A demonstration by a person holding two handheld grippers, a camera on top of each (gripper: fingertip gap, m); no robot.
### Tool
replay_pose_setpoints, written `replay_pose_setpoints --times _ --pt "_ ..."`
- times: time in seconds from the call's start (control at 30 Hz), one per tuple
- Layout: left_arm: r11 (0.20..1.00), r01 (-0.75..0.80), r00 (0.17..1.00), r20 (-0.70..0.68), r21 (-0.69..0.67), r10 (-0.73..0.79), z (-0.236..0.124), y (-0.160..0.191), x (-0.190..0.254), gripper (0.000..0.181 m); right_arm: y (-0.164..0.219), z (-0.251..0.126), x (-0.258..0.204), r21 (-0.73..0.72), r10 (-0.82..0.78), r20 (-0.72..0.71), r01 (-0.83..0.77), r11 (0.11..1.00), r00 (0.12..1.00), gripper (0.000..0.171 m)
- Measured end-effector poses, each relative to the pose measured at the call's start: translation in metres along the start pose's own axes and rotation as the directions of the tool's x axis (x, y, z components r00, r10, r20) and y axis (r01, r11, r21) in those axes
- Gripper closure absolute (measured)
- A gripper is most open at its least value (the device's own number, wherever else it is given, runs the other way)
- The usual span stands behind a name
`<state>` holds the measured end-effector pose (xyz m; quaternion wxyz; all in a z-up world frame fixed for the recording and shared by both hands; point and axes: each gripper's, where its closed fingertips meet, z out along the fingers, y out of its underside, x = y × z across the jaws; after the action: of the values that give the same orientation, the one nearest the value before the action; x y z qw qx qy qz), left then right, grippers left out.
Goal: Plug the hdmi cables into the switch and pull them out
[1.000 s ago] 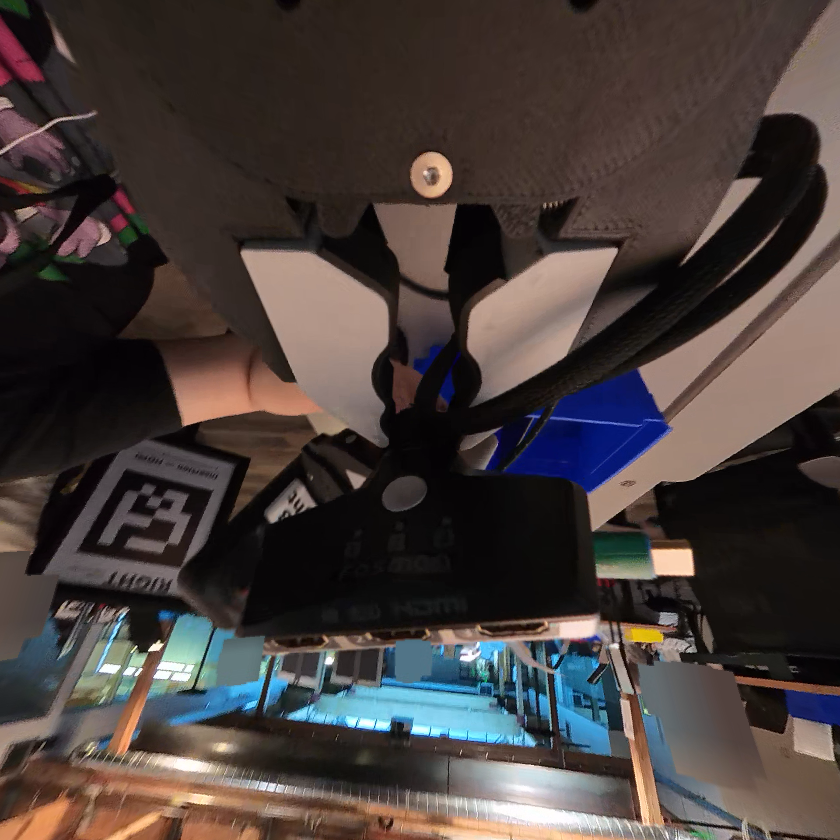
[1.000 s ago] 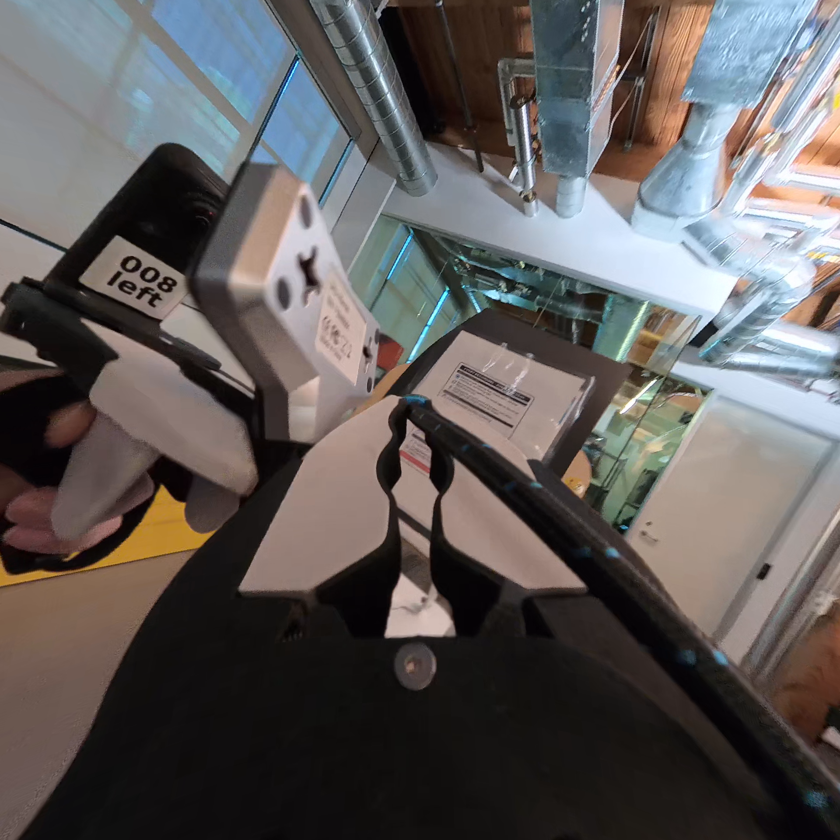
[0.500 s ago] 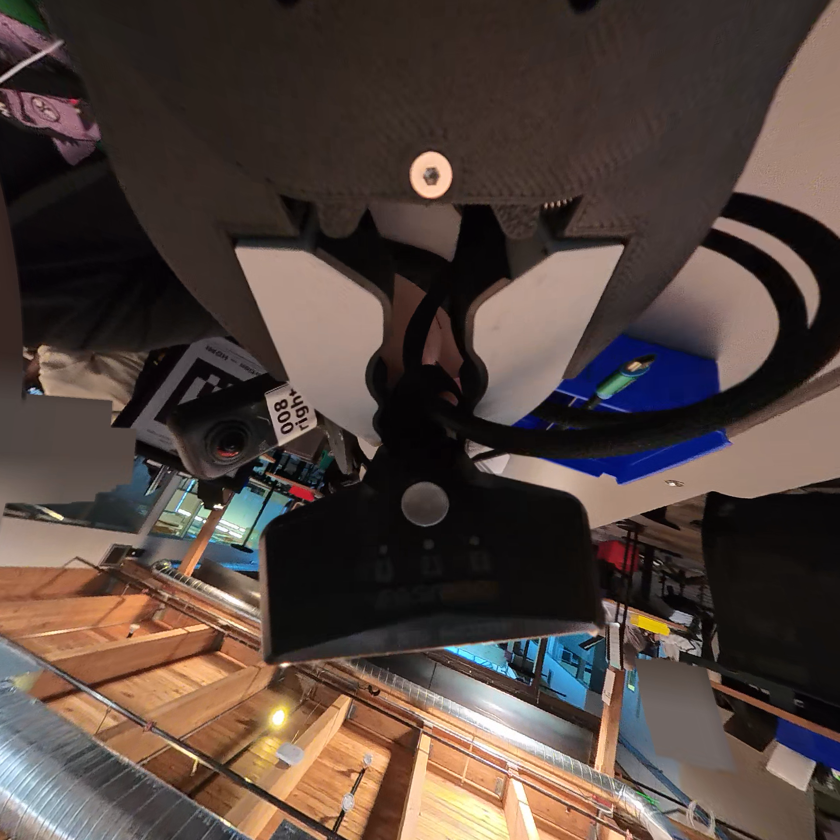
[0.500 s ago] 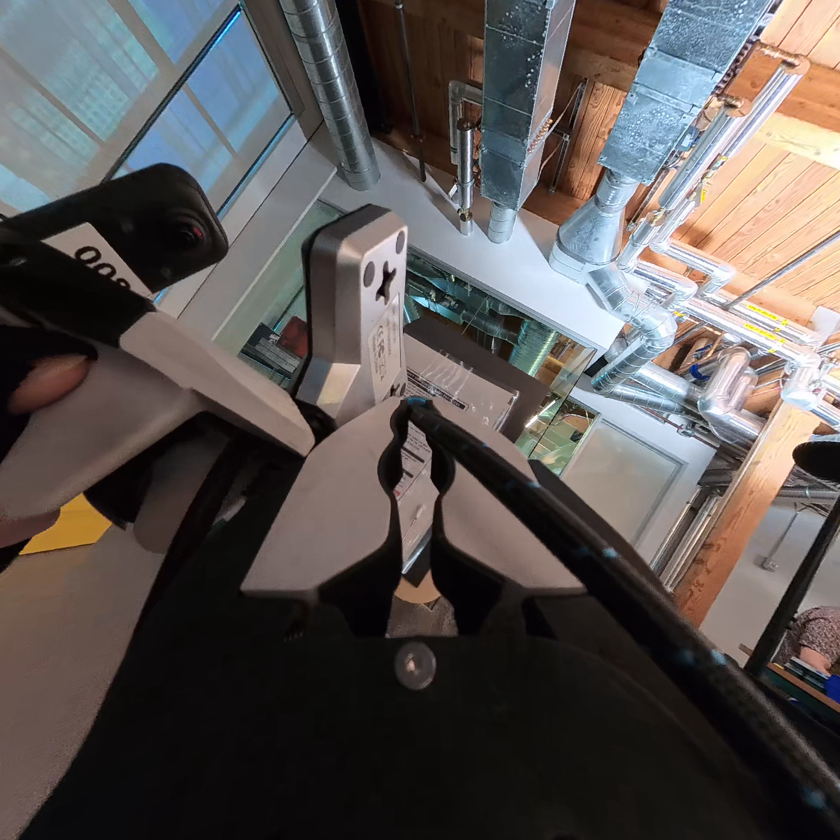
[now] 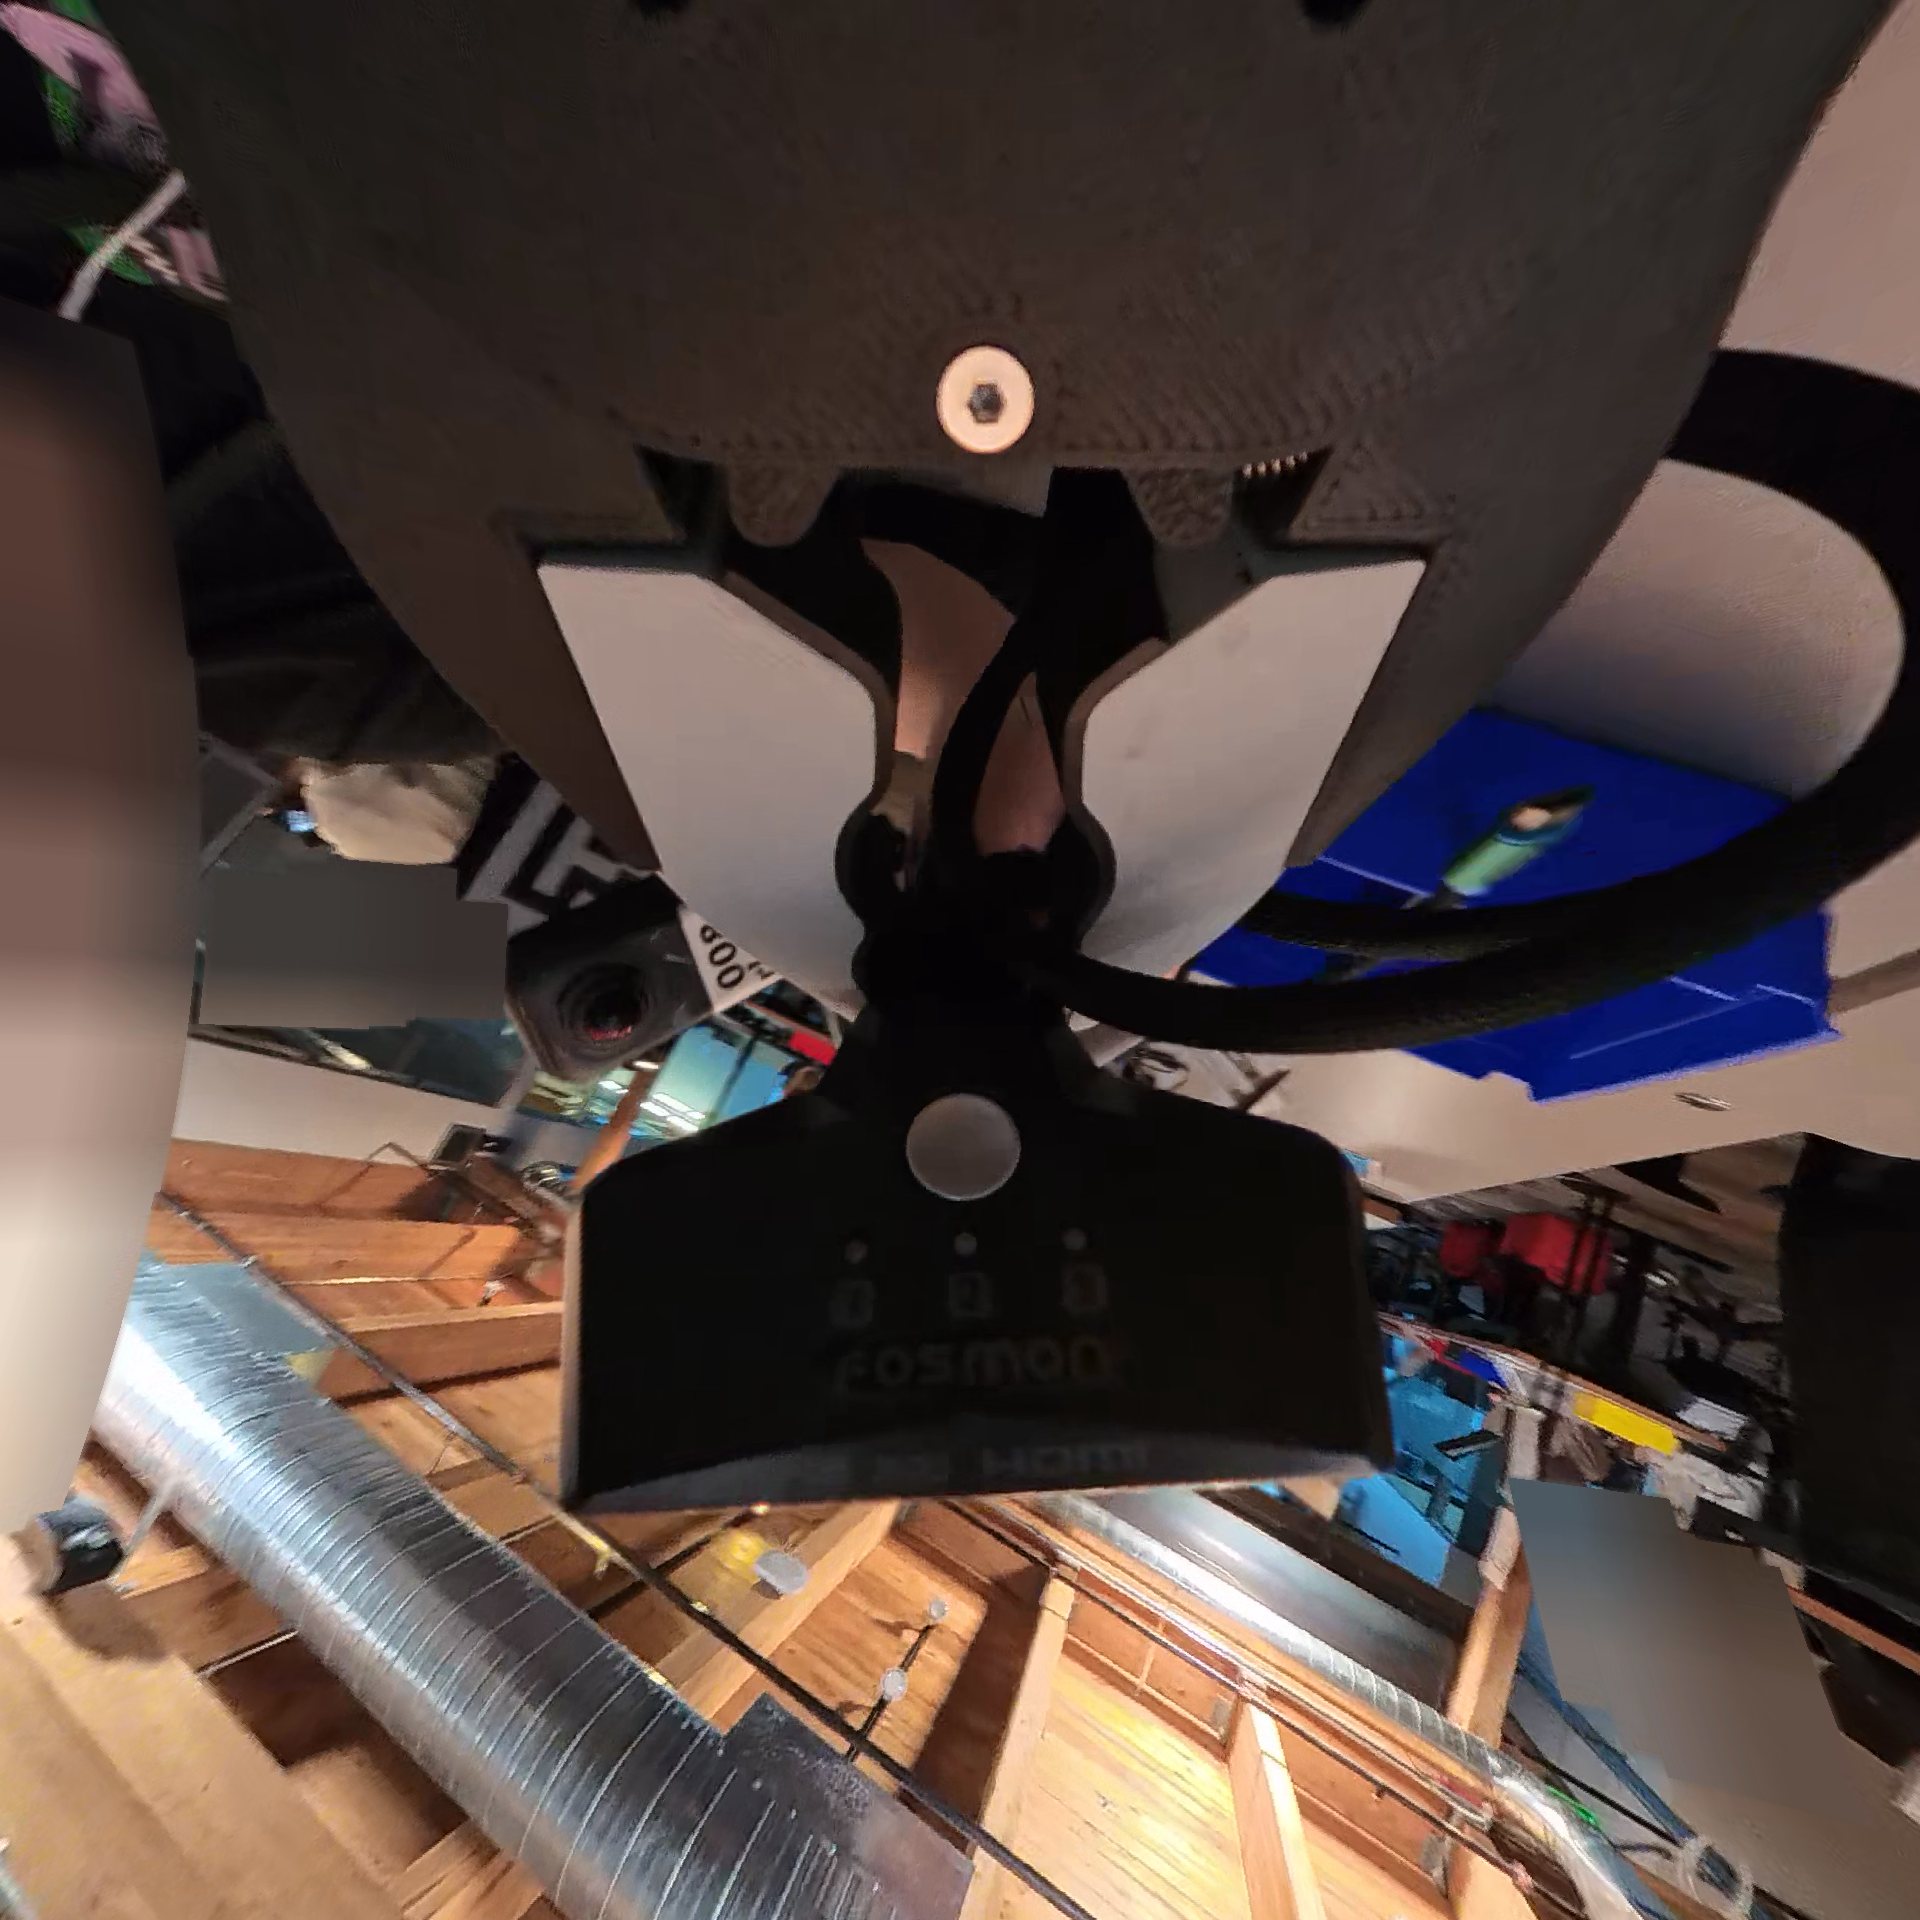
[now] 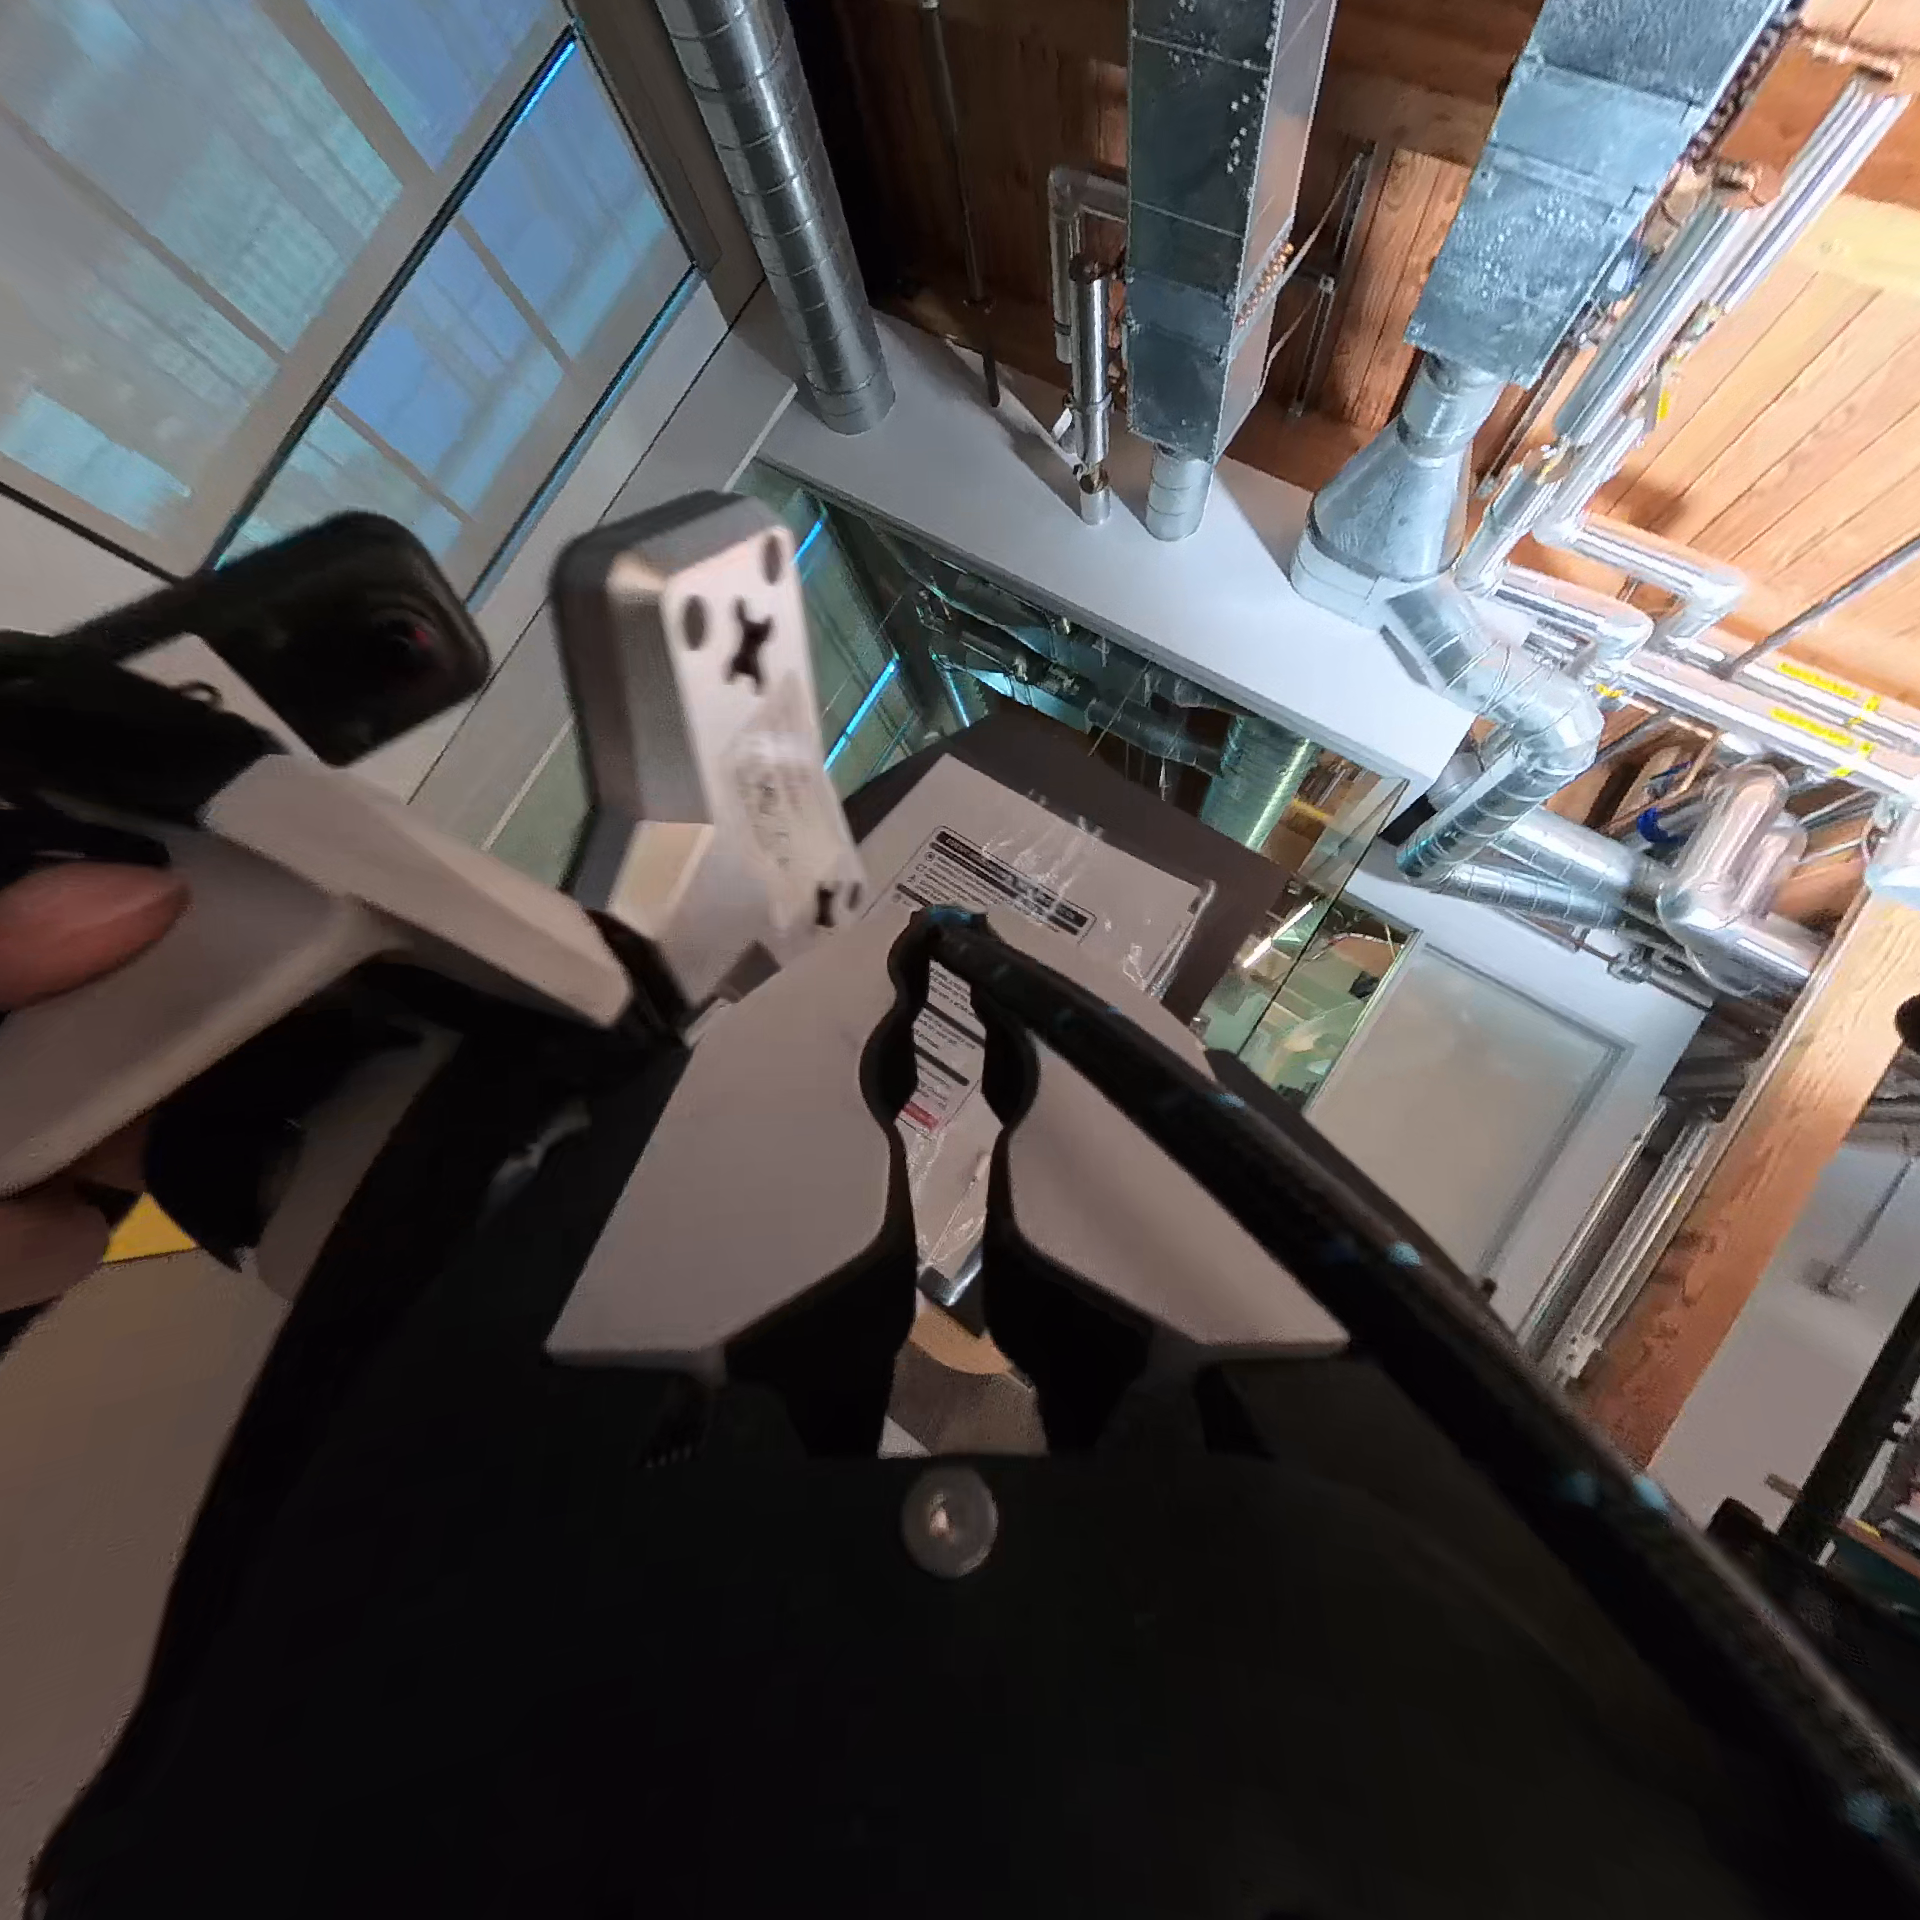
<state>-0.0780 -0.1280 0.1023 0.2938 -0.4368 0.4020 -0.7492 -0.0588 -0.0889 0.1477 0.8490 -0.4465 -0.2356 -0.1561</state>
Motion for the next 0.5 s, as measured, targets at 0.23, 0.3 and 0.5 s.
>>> replay_pose_setpoints --times 0.23,0.3,0.5 --pt "0.847 -0.492 0.803 0.270 -0.203 0.531 -0.022 -0.007 -0.022 0.153 -0.018 -0.005 0.029 0.003 -0.062 0.190 0.062 0.998 0.980 0.164" --pt "0.723 -0.620 0.684 0.240 -0.305 0.689 -0.023 0.000 -0.023 0.154 -0.026 -0.012 0.032 -0.018 -0.061 0.288 0.069 0.997 0.956 0.164" --pt "0.455 -0.769 0.451 0.123 -0.449 0.884 -0.015 0.027 -0.024 0.154 -0.044 -0.060 0.023 -0.081 -0.018 0.624 0.088 0.993 0.781 0.164"
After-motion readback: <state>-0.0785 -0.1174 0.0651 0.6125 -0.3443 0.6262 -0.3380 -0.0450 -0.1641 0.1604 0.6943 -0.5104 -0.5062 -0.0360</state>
